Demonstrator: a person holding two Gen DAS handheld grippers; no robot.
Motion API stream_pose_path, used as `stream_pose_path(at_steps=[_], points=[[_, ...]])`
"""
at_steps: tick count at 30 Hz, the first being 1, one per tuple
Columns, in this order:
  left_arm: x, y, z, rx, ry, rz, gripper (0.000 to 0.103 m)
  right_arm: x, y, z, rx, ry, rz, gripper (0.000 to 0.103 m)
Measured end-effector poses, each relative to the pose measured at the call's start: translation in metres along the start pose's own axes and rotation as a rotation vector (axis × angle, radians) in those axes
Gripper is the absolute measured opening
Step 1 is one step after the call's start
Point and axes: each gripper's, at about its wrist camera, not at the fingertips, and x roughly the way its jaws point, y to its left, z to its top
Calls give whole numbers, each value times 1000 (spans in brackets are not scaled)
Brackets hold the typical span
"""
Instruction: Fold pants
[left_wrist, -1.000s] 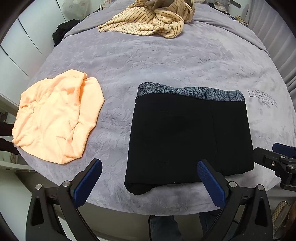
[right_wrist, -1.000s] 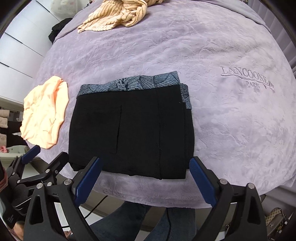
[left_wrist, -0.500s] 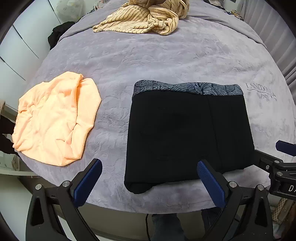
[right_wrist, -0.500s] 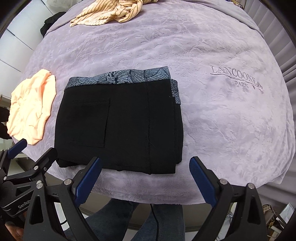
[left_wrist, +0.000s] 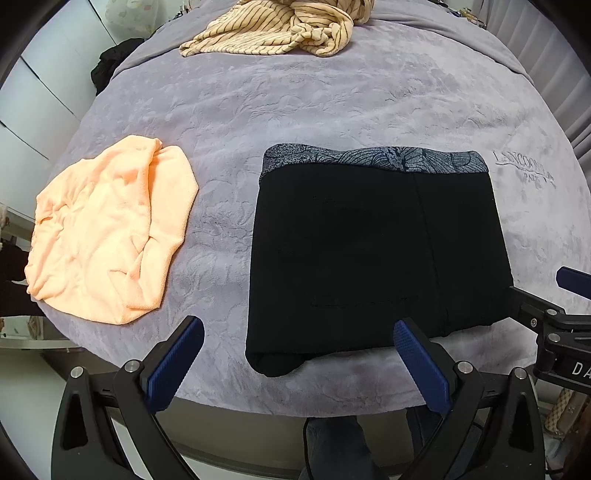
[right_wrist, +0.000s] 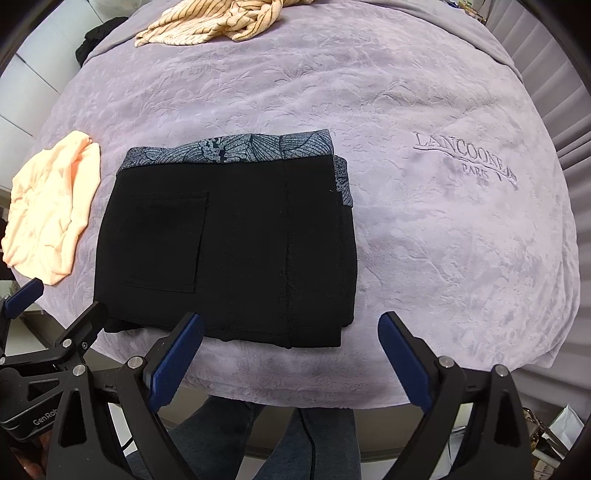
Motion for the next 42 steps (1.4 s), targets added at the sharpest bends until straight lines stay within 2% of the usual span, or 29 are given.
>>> stream_pose_path(at_steps=[15,42], points=[[9,0,-3,9,44,-6,103,5,2,-2,3,18,4,97],[10,-1,-4,1,47,-7,103,9,0,-2,4,35,14,97]])
